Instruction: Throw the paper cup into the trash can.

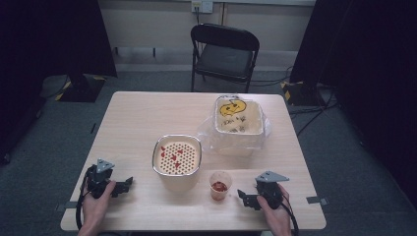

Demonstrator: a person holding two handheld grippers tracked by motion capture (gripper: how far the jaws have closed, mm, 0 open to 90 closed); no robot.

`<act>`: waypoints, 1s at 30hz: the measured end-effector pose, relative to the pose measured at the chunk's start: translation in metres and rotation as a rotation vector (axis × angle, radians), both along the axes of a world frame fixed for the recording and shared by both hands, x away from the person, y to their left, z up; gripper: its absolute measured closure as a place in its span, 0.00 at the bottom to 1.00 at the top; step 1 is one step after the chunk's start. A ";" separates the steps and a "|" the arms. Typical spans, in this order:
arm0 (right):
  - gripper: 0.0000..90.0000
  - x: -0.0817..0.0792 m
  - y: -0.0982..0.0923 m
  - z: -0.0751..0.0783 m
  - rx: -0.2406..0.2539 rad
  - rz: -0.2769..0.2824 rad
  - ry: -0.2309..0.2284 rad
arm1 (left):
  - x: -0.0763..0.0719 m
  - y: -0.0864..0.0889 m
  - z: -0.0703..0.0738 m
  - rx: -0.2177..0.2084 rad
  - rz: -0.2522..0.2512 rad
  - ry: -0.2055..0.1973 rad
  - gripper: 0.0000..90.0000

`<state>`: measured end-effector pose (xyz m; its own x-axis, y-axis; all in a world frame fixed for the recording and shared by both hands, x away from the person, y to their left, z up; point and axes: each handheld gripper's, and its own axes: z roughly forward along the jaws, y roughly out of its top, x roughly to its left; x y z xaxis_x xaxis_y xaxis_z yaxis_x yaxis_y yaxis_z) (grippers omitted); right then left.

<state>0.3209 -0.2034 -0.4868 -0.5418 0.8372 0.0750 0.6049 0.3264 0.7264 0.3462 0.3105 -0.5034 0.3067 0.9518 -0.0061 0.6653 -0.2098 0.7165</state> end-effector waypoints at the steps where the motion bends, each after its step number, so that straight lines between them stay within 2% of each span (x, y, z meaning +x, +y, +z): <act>1: 0.17 -0.002 0.002 0.001 0.000 0.012 0.002 | 0.000 0.000 0.000 0.000 0.000 0.000 0.00; 4: 0.19 -0.011 0.008 0.007 0.025 0.067 0.009 | 0.000 0.000 0.000 0.000 0.000 0.000 0.00; 5: 0.21 -0.013 0.011 0.008 0.028 0.092 0.025 | 0.000 0.000 0.000 -0.001 -0.001 0.000 0.00; 6: 0.21 -0.016 0.017 0.009 0.037 0.162 0.022 | 0.000 0.000 0.000 0.000 0.000 0.000 0.00; 7: 0.21 -0.016 0.017 0.009 0.037 0.162 0.022 | 0.000 0.000 0.000 0.000 0.000 0.000 0.00; 9: 0.19 -0.021 0.026 0.013 0.044 0.224 0.022 | 0.000 0.000 0.000 0.001 0.000 0.000 0.00; 13: 0.18 -0.022 0.034 0.016 0.064 0.237 0.003 | 0.000 0.000 0.000 -0.001 -0.001 0.000 0.00; 15: 0.15 -0.019 0.041 0.016 0.093 0.239 -0.002 | 0.000 0.000 0.000 0.000 0.000 0.000 0.00; 24: 0.15 -0.004 0.058 0.018 0.115 0.216 -0.051 | 0.000 0.000 0.000 0.000 0.000 0.000 0.00; 30: 0.18 0.002 0.068 0.015 0.136 0.243 -0.065 | 0.000 0.000 0.000 0.000 0.000 0.000 0.00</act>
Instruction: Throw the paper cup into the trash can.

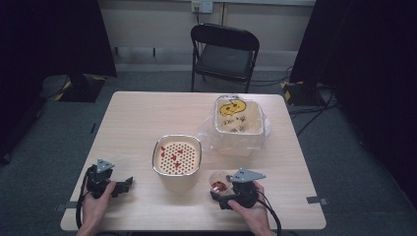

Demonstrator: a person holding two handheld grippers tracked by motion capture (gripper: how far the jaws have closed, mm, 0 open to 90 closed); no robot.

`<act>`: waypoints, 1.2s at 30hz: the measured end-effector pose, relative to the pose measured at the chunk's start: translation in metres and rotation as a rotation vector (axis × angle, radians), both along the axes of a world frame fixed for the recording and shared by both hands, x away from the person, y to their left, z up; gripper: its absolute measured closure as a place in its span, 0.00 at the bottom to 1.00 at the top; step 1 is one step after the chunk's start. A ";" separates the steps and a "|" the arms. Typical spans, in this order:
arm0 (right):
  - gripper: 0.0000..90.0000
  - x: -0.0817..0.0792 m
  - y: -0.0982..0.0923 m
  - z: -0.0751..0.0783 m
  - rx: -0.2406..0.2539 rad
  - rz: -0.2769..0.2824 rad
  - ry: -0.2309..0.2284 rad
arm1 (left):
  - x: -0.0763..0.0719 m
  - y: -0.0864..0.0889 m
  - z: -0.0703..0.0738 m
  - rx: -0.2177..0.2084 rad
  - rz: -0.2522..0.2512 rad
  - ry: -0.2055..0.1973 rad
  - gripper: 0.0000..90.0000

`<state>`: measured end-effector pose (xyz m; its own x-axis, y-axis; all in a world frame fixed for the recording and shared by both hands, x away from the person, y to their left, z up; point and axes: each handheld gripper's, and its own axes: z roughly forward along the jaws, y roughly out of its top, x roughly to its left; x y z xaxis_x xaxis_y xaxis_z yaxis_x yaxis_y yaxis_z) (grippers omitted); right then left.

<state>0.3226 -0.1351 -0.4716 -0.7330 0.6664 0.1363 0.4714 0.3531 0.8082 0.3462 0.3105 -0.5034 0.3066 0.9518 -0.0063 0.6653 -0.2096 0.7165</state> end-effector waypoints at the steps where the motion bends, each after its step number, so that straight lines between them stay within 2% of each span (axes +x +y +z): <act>1: 0.18 0.000 0.002 -0.001 -0.007 -0.003 -0.007 | 0.000 0.000 0.000 0.000 0.000 0.000 0.00; 7: 0.24 0.004 0.006 -0.004 -0.011 -0.002 -0.009 | 0.000 0.000 0.000 0.000 0.000 0.000 0.00; 9: 0.28 0.005 0.007 -0.005 0.011 0.008 -0.002 | 0.000 0.000 0.000 0.000 0.000 0.000 0.00; 11: 0.28 0.005 0.008 -0.006 0.003 0.007 -0.006 | 0.000 0.000 0.000 0.000 0.000 0.000 0.00; 12: 0.34 0.004 0.009 -0.007 -0.009 0.014 -0.012 | 0.000 0.000 0.000 0.000 0.000 0.000 0.00; 15: 0.36 0.003 0.009 -0.005 -0.016 0.018 -0.024 | 0.000 0.000 0.000 0.000 0.000 0.000 0.00; 20: 0.37 0.004 0.008 -0.003 -0.008 0.020 -0.015 | 0.000 0.000 0.000 0.000 0.000 0.000 0.00; 25: 0.38 0.006 0.004 0.006 0.004 0.013 -0.018 | 0.000 0.000 0.000 0.000 0.000 0.000 0.00; 36: 0.40 0.015 -0.005 0.042 0.069 -0.020 -0.048 | 0.000 0.000 0.000 0.000 0.000 0.000 0.00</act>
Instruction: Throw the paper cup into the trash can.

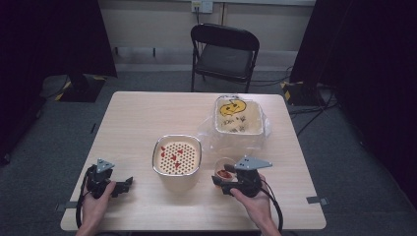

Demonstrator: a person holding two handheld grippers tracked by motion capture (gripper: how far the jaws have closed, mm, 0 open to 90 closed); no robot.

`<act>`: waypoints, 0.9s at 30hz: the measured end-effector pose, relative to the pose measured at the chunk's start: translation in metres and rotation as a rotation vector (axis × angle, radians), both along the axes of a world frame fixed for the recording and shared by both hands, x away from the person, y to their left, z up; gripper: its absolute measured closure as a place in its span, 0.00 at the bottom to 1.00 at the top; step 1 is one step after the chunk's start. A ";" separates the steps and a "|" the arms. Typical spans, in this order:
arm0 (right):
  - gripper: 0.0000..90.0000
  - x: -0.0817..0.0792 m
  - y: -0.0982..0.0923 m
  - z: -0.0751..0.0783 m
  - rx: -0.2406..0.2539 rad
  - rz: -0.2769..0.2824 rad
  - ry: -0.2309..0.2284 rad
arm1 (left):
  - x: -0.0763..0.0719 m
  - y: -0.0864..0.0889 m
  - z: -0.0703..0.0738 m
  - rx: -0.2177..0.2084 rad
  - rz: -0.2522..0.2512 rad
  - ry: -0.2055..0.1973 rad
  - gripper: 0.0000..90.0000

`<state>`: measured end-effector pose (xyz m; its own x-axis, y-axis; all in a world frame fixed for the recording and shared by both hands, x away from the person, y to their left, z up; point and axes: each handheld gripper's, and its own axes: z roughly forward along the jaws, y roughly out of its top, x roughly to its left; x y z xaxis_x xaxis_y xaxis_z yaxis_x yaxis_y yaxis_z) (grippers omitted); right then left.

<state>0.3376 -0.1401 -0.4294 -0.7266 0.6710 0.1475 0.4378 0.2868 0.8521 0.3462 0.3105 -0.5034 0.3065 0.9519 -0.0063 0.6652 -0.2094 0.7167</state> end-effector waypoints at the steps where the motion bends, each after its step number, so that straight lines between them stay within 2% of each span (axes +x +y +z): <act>1: 0.40 0.001 -0.001 0.002 0.009 -0.003 -0.003 | 0.000 0.000 0.000 0.000 0.000 0.000 0.00; 2: 0.40 0.002 -0.002 0.007 0.014 -0.004 -0.006 | 0.000 0.000 0.000 0.000 0.000 0.000 0.00; 3: 0.40 0.005 -0.004 0.016 0.041 -0.020 -0.010 | 0.000 0.000 0.000 0.000 0.000 0.000 0.00; 4: 0.40 0.005 -0.004 0.016 0.041 -0.020 -0.010 | 0.000 0.000 0.000 0.000 0.000 0.000 0.00; 5: 0.40 0.008 -0.003 0.025 0.058 -0.027 -0.021 | 0.000 0.000 0.000 0.000 0.000 0.000 0.00; 6: 0.40 0.008 -0.003 0.025 0.058 -0.027 -0.021 | 0.000 0.000 0.000 0.000 0.000 0.000 0.00; 7: 0.40 0.012 0.000 0.033 0.065 -0.028 -0.036 | 0.000 0.000 0.000 0.000 0.000 0.000 0.00; 9: 0.40 0.013 0.002 0.038 0.067 -0.025 -0.045 | 0.000 0.000 0.000 0.000 0.000 0.000 0.00; 12: 0.41 0.021 0.012 0.052 0.065 -0.024 -0.082 | 0.000 0.000 0.000 0.000 0.000 0.001 0.00; 15: 0.40 0.026 0.016 0.057 0.062 -0.029 -0.098 | 0.000 0.000 0.000 0.000 0.000 0.000 0.00; 19: 0.41 0.037 0.024 0.066 0.076 -0.048 -0.155 | 0.000 0.000 0.000 0.000 0.000 0.000 0.00; 20: 0.41 0.042 0.029 0.070 0.078 -0.051 -0.185 | 0.000 0.000 0.000 0.001 0.000 0.000 0.00; 24: 0.42 0.049 0.036 0.073 0.076 -0.054 -0.215 | 0.000 0.000 0.000 0.000 0.000 0.000 0.00; 25: 0.43 0.054 0.041 0.074 0.078 -0.064 -0.241 | 0.000 0.000 0.000 0.001 0.000 0.000 0.00; 27: 0.44 0.058 0.046 0.073 0.078 -0.078 -0.261 | 0.000 0.000 0.000 0.000 0.000 0.000 0.00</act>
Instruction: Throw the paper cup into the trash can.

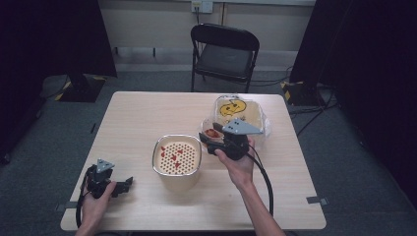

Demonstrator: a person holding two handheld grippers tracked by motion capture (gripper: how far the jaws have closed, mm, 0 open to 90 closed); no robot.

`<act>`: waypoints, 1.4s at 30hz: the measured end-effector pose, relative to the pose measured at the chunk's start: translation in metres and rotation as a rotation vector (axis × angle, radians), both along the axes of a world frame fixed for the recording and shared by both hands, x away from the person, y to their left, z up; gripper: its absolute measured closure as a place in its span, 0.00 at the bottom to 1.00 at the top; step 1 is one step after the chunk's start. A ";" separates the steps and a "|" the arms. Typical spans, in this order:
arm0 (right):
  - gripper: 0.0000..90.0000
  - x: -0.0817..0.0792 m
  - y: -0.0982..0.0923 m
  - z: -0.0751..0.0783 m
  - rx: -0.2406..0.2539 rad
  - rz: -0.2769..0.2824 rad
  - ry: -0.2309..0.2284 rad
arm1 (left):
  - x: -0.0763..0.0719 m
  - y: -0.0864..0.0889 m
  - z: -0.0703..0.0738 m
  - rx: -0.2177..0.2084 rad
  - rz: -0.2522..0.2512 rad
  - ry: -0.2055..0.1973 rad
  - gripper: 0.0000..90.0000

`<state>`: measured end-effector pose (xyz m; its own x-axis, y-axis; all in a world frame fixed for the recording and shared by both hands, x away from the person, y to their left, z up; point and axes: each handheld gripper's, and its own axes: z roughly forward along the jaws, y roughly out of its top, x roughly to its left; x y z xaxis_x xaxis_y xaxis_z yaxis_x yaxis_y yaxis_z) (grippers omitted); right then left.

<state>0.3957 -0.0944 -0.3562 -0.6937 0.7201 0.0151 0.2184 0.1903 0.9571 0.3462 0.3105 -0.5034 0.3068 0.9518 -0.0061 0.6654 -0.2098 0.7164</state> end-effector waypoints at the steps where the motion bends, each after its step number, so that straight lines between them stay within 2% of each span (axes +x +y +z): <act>1: 0.45 0.002 0.002 0.000 0.002 -0.003 -0.010 | 0.000 0.000 0.000 0.000 0.000 0.000 0.00; 3: 0.45 0.004 0.004 0.000 -0.002 -0.007 -0.019 | 0.000 0.000 0.000 0.000 0.000 0.000 0.00; 6: 0.46 0.010 0.012 0.004 -0.059 -0.022 -0.058 | 0.000 0.000 0.000 0.000 0.000 0.000 0.00; 7: 0.46 0.010 0.012 0.004 -0.059 -0.022 -0.058 | 0.000 0.000 0.000 0.000 0.000 0.000 0.00; 11: 0.47 0.016 0.020 0.011 -0.171 -0.068 -0.118 | 0.000 0.000 0.000 0.000 0.000 0.000 0.00; 12: 0.47 0.016 0.020 0.011 -0.171 -0.068 -0.118 | 0.000 0.000 0.000 0.000 0.000 0.000 0.00; 13: 0.47 0.016 0.023 0.013 -0.219 -0.080 -0.142 | 0.000 0.000 0.000 0.000 0.000 0.000 0.00; 15: 0.47 0.016 0.024 0.014 -0.237 -0.082 -0.151 | 0.000 0.000 0.000 0.000 0.000 0.000 0.00; 16: 0.47 0.016 0.027 0.016 -0.303 -0.098 -0.189 | 0.000 0.000 0.000 -0.001 -0.001 0.000 0.00; 19: 0.48 0.017 0.028 0.017 -0.325 -0.105 -0.201 | 0.000 0.000 0.000 0.000 0.000 0.000 0.00; 20: 0.48 0.017 0.031 0.018 -0.365 -0.117 -0.231 | 0.000 0.000 0.000 0.000 0.000 0.000 0.00; 21: 0.48 0.017 0.031 0.018 -0.365 -0.117 -0.231 | 0.000 0.000 0.000 0.000 0.000 0.000 0.00; 22: 0.48 0.016 0.035 0.019 -0.407 -0.120 -0.248 | 0.000 0.000 0.000 0.000 0.000 0.000 0.00; 23: 0.48 0.016 0.035 0.019 -0.407 -0.120 -0.248 | 0.000 0.000 0.000 0.000 0.000 0.000 0.00; 25: 0.49 0.015 0.039 0.019 -0.450 -0.122 -0.270 | 0.000 0.000 0.000 0.000 0.000 0.000 0.00; 26: 0.49 0.013 0.044 0.019 -0.495 -0.120 -0.296 | 0.000 0.000 0.000 0.000 0.000 0.000 0.00; 27: 0.49 0.013 0.044 0.019 -0.495 -0.120 -0.296 | 0.000 0.000 0.000 0.000 0.000 0.000 0.00; 28: 0.49 0.010 0.049 0.019 -0.539 -0.121 -0.321 | 0.000 0.000 0.000 0.000 0.000 0.000 0.00; 30: 0.49 0.007 0.055 0.018 -0.585 -0.117 -0.342 | 0.000 0.000 0.000 0.000 0.000 0.000 0.00; 31: 0.49 0.007 0.055 0.018 -0.585 -0.117 -0.342 | 0.000 0.000 0.000 0.000 0.000 0.000 0.00; 32: 0.49 0.006 0.060 0.016 -0.644 -0.108 -0.371 | 0.000 0.000 0.000 0.000 0.000 0.000 0.00; 34: 0.49 0.004 0.065 0.014 -0.694 -0.101 -0.400 | 0.000 0.000 0.000 0.000 0.000 0.000 0.00; 35: 0.49 0.004 0.065 0.014 -0.694 -0.101 -0.400 | 0.000 0.000 0.000 0.000 0.000 0.000 0.00; 37: 0.50 0.002 0.071 0.011 -0.745 -0.098 -0.416 | 0.000 0.000 0.000 0.000 0.000 0.000 0.00; 38: 0.50 0.000 0.077 0.008 -0.802 -0.094 -0.443 | 0.000 0.000 0.000 0.000 0.000 0.000 0.00; 39: 0.50 0.000 0.077 0.008 -0.802 -0.094 -0.443 | 0.000 0.000 0.000 0.000 0.000 0.000 0.00; 40: 0.50 -0.004 0.084 0.006 -0.853 -0.084 -0.471 | 0.000 0.000 0.000 0.000 0.000 0.000 0.00; 42: 0.50 -0.005 0.087 0.006 -0.868 -0.084 -0.481 | 0.000 0.000 0.000 0.000 0.000 0.000 0.00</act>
